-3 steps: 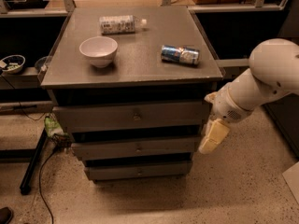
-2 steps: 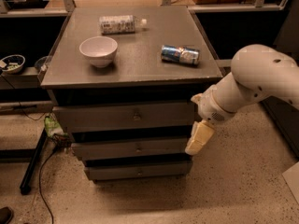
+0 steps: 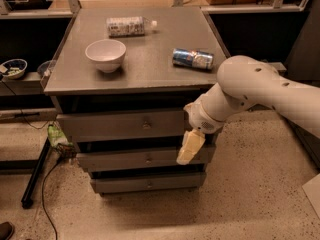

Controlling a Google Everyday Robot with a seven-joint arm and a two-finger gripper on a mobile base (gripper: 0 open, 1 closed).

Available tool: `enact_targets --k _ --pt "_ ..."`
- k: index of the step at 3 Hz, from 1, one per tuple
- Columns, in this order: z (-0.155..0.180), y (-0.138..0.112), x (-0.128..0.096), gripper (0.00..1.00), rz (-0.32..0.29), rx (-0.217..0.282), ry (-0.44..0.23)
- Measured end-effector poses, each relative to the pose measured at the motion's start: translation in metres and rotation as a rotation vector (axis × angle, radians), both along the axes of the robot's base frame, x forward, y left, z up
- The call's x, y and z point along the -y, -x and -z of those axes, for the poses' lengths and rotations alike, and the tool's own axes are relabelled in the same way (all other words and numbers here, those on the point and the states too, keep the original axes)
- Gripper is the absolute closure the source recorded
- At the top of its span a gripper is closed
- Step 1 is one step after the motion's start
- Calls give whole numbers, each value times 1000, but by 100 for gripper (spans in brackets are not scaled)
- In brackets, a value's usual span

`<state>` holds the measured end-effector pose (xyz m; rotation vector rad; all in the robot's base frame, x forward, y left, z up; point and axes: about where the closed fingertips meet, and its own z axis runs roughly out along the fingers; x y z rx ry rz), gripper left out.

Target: Open top drawer

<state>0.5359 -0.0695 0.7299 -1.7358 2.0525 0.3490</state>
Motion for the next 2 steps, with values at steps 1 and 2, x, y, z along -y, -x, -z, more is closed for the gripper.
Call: enact_targets --k 1,2 --pt "6 4 8 0 33 19 14" --pt "21 -13 7 0 89 69 3"
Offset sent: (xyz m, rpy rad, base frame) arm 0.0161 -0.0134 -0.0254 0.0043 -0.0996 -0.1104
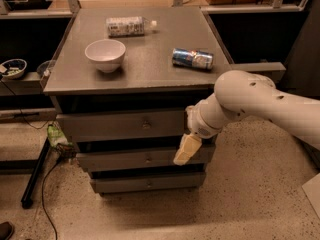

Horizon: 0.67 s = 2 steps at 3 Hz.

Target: Open top drawer

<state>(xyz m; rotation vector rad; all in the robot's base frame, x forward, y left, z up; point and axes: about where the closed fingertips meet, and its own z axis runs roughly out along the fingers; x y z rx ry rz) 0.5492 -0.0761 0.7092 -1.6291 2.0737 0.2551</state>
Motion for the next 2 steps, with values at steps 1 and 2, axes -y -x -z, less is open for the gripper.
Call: enact_targets --k 1,2 --pt "0 0 0 0 1 1 -1" --pt "7 -7 -2 0 9 16 -7"
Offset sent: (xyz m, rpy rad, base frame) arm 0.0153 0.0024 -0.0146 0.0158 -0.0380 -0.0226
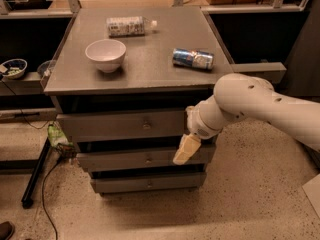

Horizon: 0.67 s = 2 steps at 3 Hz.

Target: Open top drawer

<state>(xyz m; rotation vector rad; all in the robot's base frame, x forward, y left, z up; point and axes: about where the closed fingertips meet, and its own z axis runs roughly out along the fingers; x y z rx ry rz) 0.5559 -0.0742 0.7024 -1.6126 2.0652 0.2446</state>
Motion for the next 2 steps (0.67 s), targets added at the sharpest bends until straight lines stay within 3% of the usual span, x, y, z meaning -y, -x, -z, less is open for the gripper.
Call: enact_targets --k 2 --pt "5 -42 -16 0 5 51 -14"
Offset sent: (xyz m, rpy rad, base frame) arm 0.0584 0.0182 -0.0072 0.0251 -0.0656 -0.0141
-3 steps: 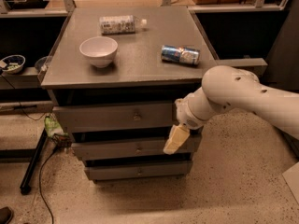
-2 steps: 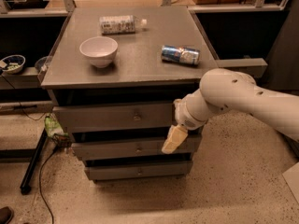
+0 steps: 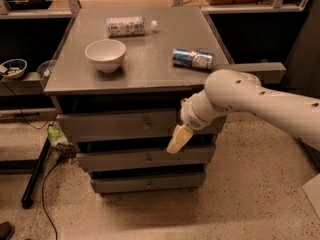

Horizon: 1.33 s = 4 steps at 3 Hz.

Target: Open top drawer

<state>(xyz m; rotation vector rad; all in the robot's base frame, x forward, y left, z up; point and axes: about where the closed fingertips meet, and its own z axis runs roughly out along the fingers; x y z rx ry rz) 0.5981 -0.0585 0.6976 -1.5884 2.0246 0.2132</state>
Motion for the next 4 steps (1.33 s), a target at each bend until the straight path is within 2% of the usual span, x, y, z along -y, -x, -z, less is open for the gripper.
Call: enact_targets --k 1,2,4 --pt "2 -24 -10 0 -6 17 -8" --pt "4 -25 -11 0 -7 15 -8" --pt "1 -40 -17 0 -71 77 76"
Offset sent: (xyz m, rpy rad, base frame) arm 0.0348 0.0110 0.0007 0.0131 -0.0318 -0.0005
